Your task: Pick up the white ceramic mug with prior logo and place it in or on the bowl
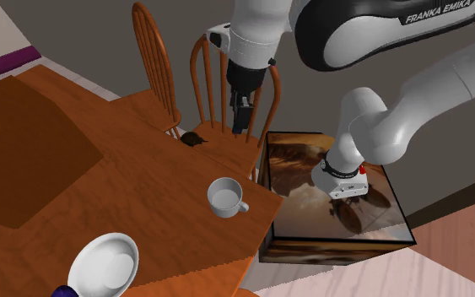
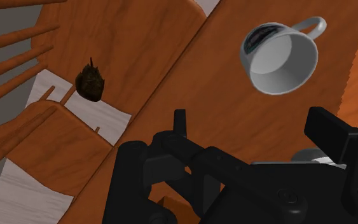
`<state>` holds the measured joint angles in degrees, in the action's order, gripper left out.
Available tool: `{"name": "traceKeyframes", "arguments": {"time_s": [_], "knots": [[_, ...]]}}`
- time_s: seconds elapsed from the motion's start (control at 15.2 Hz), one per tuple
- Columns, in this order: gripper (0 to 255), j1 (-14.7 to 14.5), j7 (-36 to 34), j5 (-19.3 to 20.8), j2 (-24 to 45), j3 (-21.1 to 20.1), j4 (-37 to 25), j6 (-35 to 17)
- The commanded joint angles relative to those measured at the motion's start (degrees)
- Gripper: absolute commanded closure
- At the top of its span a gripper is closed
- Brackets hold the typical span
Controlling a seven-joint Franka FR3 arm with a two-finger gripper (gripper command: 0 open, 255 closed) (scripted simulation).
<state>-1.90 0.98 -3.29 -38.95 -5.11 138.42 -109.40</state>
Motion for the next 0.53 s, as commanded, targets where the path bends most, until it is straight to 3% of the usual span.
{"name": "traceKeyframes", "arguments": {"time_s": [0.0,0.46], "knots": [[0,-0.6,-0.3,-0.8,1.6,-0.7,2.8,-4.0],[0,-2.3,-0.6,-3.2,10.1,-2.7,8.6,-16.5]]}}
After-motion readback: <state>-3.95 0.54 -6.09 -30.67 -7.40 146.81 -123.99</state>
